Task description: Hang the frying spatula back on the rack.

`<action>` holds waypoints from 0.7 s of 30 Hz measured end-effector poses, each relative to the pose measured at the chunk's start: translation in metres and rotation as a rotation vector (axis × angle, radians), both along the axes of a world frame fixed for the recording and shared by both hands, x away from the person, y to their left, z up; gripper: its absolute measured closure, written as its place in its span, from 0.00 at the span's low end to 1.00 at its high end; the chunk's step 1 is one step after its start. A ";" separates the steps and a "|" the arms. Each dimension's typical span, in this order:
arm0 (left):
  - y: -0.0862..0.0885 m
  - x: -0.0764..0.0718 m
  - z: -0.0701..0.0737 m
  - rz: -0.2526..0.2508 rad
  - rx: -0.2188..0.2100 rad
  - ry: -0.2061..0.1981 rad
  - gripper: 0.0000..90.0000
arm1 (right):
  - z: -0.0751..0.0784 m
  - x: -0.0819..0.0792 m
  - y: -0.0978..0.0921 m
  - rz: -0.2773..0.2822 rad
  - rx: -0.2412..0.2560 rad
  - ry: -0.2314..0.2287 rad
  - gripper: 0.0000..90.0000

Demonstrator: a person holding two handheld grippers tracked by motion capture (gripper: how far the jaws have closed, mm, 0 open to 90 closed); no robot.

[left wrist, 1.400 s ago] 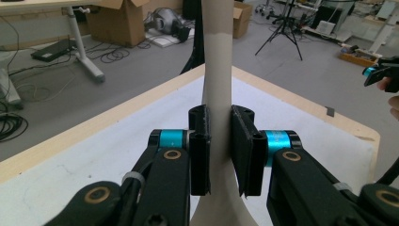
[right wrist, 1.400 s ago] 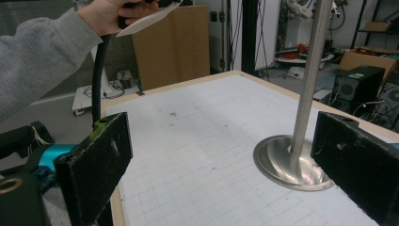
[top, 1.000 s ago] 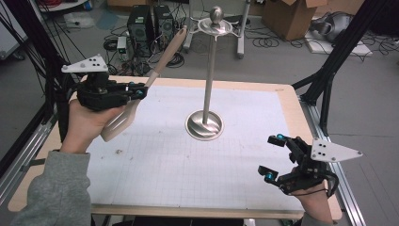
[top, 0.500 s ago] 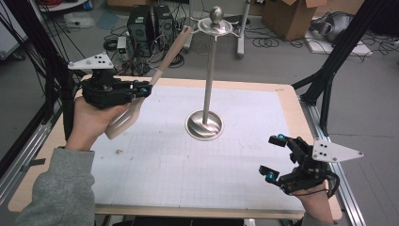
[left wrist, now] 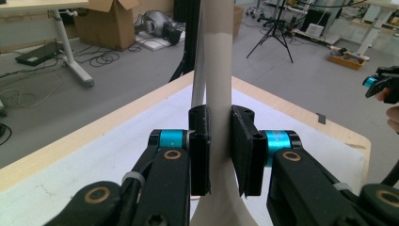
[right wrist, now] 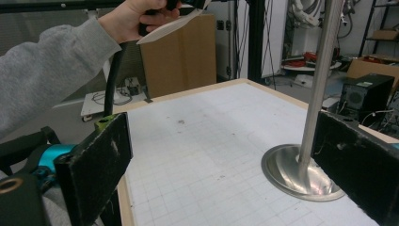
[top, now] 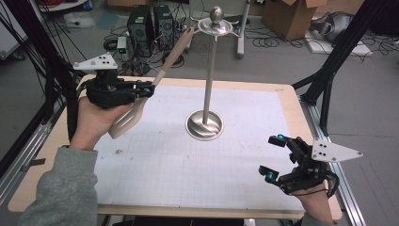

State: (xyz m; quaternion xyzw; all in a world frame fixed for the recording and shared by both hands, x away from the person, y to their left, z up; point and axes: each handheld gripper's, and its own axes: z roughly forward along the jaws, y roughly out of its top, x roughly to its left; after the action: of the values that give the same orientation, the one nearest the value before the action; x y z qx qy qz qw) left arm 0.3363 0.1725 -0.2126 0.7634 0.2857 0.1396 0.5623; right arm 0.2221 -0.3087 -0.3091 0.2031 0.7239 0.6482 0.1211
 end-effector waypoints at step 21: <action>-0.013 0.010 -0.013 -0.028 -0.020 0.035 0.86 | 0.000 -0.001 0.000 0.003 0.002 0.002 0.05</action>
State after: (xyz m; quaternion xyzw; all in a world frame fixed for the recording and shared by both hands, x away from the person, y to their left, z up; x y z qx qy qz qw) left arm 0.3467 0.1595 -0.2259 0.7639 0.2860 0.1154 0.5668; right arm 0.2212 -0.3090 -0.3091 0.2027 0.7236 0.6490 0.1190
